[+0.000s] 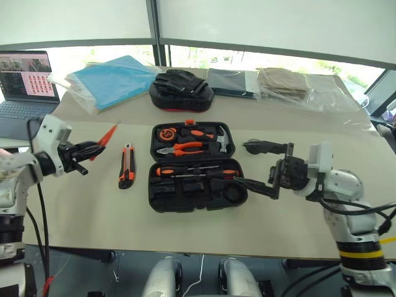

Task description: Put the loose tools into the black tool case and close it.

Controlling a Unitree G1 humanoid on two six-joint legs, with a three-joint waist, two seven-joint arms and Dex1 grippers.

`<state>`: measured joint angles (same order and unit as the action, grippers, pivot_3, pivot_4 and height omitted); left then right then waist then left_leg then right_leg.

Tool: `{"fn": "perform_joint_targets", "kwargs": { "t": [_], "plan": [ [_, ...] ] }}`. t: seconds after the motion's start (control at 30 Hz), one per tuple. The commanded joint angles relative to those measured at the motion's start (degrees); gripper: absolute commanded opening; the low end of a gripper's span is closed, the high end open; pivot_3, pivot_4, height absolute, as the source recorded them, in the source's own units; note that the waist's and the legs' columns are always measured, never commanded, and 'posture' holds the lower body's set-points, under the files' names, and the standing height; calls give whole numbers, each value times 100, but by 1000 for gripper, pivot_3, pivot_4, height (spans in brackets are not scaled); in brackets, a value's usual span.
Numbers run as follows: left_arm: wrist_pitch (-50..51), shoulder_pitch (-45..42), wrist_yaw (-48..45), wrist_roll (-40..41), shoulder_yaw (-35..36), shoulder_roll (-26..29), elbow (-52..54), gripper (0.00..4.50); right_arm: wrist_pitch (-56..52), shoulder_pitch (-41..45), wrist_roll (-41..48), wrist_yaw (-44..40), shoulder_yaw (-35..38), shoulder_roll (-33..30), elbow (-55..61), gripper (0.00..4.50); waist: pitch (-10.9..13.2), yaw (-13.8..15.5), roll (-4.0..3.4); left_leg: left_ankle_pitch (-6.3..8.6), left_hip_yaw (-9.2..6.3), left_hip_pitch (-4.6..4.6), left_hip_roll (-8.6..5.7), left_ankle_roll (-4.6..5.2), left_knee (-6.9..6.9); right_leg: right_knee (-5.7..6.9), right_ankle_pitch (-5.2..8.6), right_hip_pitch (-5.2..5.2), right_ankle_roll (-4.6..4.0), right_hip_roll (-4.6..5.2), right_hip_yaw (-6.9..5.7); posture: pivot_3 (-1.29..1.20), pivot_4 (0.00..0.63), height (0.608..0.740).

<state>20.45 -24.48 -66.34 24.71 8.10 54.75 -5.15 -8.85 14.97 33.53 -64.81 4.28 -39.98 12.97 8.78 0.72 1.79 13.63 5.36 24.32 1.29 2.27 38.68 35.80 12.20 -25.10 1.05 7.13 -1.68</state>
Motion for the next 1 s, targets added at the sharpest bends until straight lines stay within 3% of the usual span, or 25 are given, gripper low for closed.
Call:
{"fn": "perform_joint_targets", "kwargs": {
  "t": [0.03,0.13,0.3,0.67,1.0],
  "plan": [
    [-219,-164,-738,-45,-782,-76,951,448,-642,63,-159,42,12,-521,182,4500,0,-3,0,-13,5,0,-1,27,1,-2,1,2,-2,-2,0,0,150,740],
    [-198,-386,-846,-338,-1403,-248,1239,448,-857,93,-415,24,-248,-768,182,4500,1,-25,2,-14,16,1,1,40,10,-5,-1,5,7,-57,3,0,150,740],
    [-628,-511,-912,-1273,-2295,-403,992,448,-986,431,-604,209,-562,-527,236,4500,2,-49,3,-16,25,-2,22,39,23,-1,-15,5,42,-115,20,0,150,740],
    [-152,-861,-433,-1935,-2488,-858,610,448,-940,391,-812,281,-719,-181,285,4500,7,12,12,-17,34,2,40,38,46,1,-19,9,52,-138,35,0,150,740],
    [229,-858,-421,-2606,-2890,-674,779,448,-1126,423,-750,357,-686,-161,426,4500,7,-14,11,-17,41,-7,51,37,48,8,-19,9,50,-152,47,0,150,740]
  ]
}}
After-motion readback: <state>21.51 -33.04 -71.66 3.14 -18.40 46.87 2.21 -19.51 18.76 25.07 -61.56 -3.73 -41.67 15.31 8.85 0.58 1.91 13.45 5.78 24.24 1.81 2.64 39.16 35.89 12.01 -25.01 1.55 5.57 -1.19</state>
